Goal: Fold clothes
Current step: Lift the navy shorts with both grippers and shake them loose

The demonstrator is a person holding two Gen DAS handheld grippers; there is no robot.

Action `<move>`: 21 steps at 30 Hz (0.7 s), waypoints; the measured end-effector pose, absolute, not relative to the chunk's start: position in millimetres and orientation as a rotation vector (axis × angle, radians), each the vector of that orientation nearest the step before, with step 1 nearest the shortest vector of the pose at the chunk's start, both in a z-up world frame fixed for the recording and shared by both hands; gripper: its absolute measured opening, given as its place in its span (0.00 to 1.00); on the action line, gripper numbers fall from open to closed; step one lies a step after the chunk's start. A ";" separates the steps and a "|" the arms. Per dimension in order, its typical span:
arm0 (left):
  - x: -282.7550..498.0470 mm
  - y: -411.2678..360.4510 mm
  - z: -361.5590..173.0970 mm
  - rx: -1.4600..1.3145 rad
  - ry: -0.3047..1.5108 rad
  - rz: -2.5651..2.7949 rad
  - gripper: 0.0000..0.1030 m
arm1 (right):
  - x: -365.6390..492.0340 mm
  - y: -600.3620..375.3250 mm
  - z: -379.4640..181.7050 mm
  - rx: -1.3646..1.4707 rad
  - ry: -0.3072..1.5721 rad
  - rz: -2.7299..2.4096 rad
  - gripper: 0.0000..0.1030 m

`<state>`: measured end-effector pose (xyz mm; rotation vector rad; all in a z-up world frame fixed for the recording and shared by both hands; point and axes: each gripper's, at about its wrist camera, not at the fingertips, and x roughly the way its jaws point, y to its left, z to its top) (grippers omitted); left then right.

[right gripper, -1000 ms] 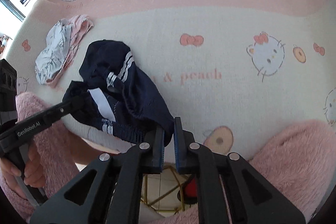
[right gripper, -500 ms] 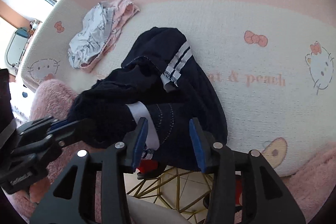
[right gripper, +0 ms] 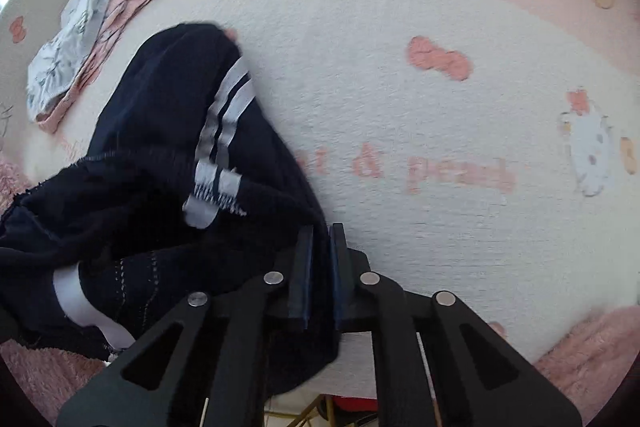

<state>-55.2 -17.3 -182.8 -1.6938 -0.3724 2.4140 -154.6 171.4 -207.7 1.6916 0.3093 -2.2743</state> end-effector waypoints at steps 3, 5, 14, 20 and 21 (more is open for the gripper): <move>-65.3 -23.4 -201.3 -1.831 -0.261 2.466 0.11 | -150.8 209.4 -172.9 1.628 0.311 -2.449 0.05; -74.1 -26.3 -195.7 -1.819 -0.206 2.540 0.11 | -143.8 235.5 -146.7 1.581 0.255 -2.537 0.05; -80.3 -28.9 -94.3 -1.347 -0.247 2.739 0.11 | -79.5 270.1 -70.5 1.514 -0.117 -2.350 0.11; -60.3 -15.0 -80.2 -1.228 -0.250 2.721 0.11 | -62.3 227.0 -66.2 1.375 0.115 -2.201 0.39; -58.5 -13.0 -81.7 -1.241 -0.253 2.716 0.11 | -62.9 215.5 -68.3 1.349 0.155 -2.177 0.41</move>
